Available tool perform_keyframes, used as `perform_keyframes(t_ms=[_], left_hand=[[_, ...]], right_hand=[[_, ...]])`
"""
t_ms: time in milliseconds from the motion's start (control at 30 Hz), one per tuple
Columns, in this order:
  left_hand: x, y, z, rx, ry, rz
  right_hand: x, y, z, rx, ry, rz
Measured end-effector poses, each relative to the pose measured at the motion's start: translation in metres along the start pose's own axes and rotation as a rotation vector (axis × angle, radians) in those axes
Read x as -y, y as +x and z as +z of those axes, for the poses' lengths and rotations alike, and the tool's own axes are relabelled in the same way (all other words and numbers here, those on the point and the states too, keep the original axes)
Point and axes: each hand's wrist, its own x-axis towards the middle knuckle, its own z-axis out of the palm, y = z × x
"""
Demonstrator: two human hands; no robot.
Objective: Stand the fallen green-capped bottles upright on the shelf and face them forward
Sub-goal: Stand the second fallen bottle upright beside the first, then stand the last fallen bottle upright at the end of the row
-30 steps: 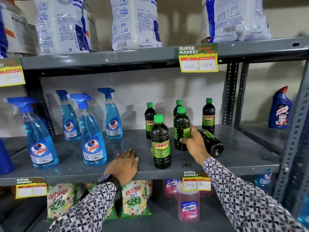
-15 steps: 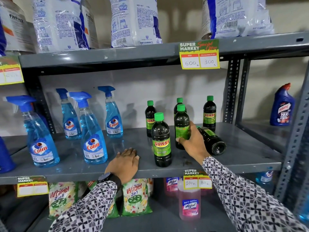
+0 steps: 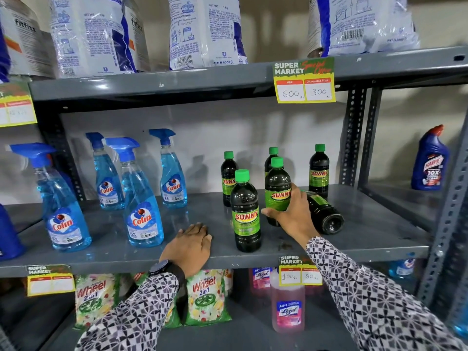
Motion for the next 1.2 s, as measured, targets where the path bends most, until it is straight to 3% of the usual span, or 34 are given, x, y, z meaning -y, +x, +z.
perform_keyframes(t_ms=[167, 967, 1033, 1133, 1200], left_hand=[[0.0, 0.0, -0.002, 0.006, -0.002, -0.003], [-0.007, -0.006, -0.008, 0.017, 0.01, 0.011], [-0.007, -0.006, -0.007, 0.022, 0.011, 0.009], [-0.006, -0.005, -0.007, 0.02, 0.012, 0.004], [-0.006, -0.004, -0.007, 0.022, 0.012, 0.005]], right_hand=[[0.002, -0.004, -0.006, 0.069, 0.176, 0.055], [0.022, -0.084, -0.068, 0.2, 0.255, 0.021], [0.03, -0.087, -0.08, 0.116, 0.268, -0.02], [0.035, -0.071, -0.1, -0.293, 0.196, -0.086], [0.025, -0.045, -0.113, -0.389, 0.063, -0.018]])
